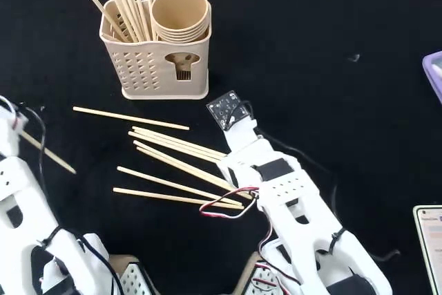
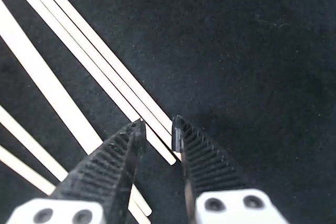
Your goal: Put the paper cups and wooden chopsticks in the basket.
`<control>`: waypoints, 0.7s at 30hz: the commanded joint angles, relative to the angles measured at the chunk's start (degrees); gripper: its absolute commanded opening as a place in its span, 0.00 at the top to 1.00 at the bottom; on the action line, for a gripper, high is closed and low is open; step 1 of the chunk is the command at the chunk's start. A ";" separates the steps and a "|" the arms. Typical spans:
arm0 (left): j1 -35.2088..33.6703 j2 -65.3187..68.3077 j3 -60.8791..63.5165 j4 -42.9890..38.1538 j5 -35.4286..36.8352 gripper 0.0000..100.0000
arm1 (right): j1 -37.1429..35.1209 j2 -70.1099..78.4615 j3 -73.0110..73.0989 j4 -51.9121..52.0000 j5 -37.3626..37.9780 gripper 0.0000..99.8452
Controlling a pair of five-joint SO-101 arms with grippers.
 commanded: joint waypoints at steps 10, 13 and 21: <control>12.00 -1.32 -27.47 -1.14 0.62 0.97 | -0.44 -2.33 4.00 -8.62 0.18 0.98; 17.54 -1.23 -30.99 -4.66 0.70 0.97 | -0.44 -2.33 4.00 -8.88 0.18 0.99; 31.16 -0.97 -29.49 -25.14 0.18 0.97 | -0.62 -1.98 4.00 -9.05 0.18 0.99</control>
